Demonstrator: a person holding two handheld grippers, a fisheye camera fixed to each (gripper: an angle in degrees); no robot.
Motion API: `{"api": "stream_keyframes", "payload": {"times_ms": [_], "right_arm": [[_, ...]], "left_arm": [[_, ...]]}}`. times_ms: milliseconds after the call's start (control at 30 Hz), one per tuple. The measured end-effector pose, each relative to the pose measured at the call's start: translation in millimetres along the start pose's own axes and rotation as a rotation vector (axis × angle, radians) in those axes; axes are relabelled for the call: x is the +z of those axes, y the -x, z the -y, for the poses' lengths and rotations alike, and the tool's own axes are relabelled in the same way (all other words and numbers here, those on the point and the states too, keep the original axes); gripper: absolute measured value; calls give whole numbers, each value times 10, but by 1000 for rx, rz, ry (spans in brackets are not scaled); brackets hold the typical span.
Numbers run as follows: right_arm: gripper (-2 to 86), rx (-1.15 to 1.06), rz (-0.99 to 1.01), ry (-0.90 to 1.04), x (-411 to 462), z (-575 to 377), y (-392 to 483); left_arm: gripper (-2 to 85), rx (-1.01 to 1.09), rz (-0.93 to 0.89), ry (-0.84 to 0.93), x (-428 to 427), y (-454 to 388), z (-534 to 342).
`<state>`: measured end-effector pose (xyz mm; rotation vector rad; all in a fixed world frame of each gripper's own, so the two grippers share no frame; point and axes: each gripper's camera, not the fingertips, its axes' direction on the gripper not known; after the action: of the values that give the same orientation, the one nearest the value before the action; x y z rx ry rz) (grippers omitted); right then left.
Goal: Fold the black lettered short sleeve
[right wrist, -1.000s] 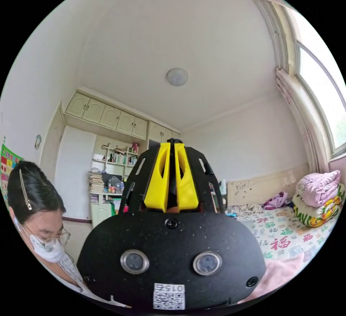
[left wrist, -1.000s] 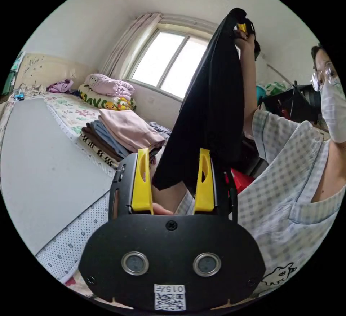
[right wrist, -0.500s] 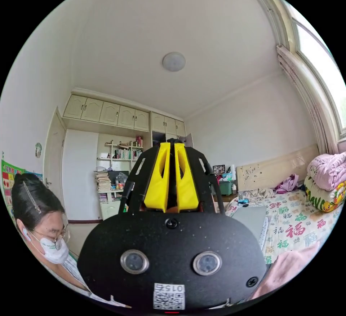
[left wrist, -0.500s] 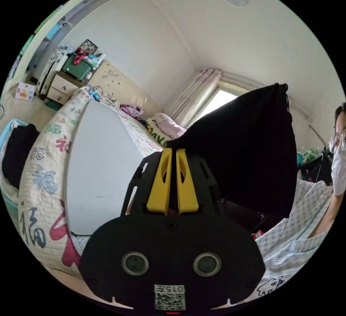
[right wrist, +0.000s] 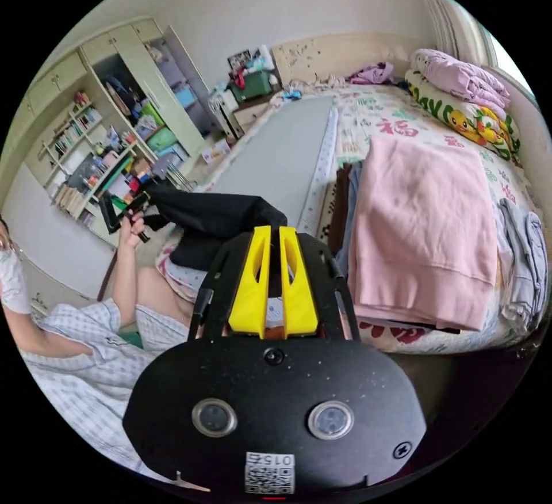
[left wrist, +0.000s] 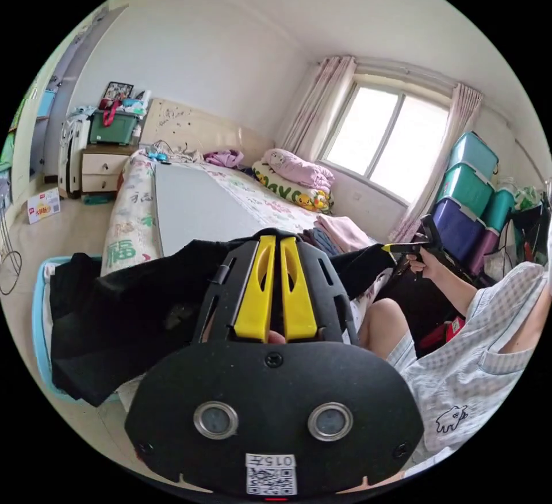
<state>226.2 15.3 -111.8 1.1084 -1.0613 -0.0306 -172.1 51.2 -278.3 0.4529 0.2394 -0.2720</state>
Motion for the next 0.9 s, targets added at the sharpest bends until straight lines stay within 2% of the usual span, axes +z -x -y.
{"api": "stream_keyframes", "payload": {"times_ms": [100,167,233,267,333,433,500,533,567,633,700,767,800,833,900], "right_arm": [[77,-21,-177,-88,306,-223,-252],[101,-108,-145,-163,458,-270,-174],[124,-232,5,-193,717,-263,38],[144,-326,143,-186,954,-250,243],[181,-490,346,-116,1488,-226,695],[196,-584,357,-47,1980,-255,1000],[144,-598,194,-66,2297,-322,950],[80,-597,162,-70,2319,-339,790],[69,-596,180,-63,2297,-337,677],[43,-507,288,-72,2139,-296,140],[30,-256,463,-130,1844,-218,-973],[20,-12,609,-176,1712,-243,-1989],[16,116,650,-188,1711,-319,-2599],[14,152,642,-193,1718,-371,-2853],[10,224,427,-139,1768,-595,-3516]], "left_arm": [[-5,-148,-166,10,223,230,-138],[-5,-109,-162,-20,191,137,-71],[-5,-67,-126,-13,217,35,-17],[-5,-65,-129,-13,253,-1,5],[-5,-66,-166,-23,316,-36,23],[-3,-73,-239,-31,415,-80,18],[0,-61,-243,-6,483,-134,11],[3,-35,-221,21,510,-189,22],[11,-8,-189,20,472,-240,29],[31,27,-195,-33,308,-269,32],[43,34,-189,-106,89,-217,9],[32,33,87,-83,-52,-204,-42],[37,34,156,-72,-49,-213,-58],[48,36,228,-50,-8,-224,-85],[67,36,179,-8,148,-207,-122]]}}
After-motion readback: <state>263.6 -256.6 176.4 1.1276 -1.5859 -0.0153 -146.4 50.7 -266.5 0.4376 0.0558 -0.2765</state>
